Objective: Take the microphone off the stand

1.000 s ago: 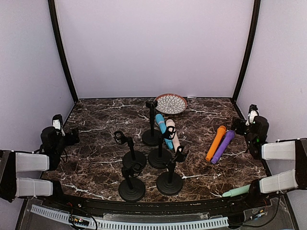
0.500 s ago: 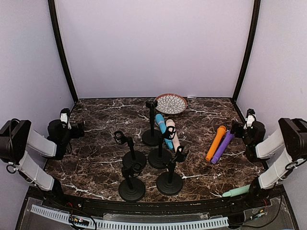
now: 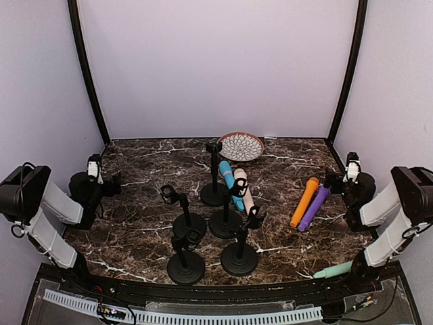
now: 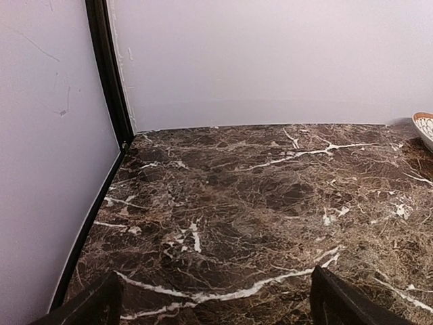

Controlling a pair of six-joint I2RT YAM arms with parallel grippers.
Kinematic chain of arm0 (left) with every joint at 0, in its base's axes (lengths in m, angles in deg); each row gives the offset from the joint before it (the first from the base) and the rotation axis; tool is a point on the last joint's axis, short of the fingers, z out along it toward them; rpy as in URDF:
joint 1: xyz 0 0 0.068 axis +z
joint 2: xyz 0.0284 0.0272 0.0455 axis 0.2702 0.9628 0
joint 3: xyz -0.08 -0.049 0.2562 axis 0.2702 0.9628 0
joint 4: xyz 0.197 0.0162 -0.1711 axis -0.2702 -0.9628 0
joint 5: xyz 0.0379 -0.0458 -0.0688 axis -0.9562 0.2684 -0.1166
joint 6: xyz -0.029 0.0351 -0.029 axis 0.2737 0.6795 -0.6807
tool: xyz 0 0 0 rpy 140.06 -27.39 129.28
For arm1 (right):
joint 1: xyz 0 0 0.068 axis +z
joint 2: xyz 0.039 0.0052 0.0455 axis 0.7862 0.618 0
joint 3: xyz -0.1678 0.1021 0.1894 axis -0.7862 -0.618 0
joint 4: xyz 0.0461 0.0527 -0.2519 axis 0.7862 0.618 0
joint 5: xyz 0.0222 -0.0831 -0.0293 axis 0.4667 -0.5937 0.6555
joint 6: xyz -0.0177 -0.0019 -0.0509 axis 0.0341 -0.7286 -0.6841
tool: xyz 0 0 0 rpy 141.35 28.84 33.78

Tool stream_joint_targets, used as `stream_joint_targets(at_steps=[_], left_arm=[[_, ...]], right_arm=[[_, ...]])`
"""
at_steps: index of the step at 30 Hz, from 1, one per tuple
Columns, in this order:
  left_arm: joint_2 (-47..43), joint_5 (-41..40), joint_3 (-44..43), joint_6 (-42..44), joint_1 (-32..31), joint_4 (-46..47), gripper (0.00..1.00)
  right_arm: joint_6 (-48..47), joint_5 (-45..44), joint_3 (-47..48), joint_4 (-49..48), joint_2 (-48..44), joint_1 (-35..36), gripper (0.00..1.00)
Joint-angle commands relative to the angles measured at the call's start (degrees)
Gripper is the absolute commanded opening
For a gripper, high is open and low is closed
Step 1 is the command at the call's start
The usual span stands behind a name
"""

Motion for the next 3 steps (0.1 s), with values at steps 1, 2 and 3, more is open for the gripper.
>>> stream_joint_targets(at_steps=[1,2,3], left_arm=[[0.08,0.77,0.81,1.41,-0.35,3.67,0.99],[0.09,0.71,0.87,1.41,-0.35,3.64,0.99],[0.09,0.70,0.88,1.37,-0.35,3.68,0.99]], right_arm=[[0.02,-0.50,0.05,-2.64,0.26,0.17,0.99],[0.02,-0.54,0.05,-2.55,0.26,0.15,0.99],[0.02,-0.55,0.05,-2.54,0.26,0.15,0.99]])
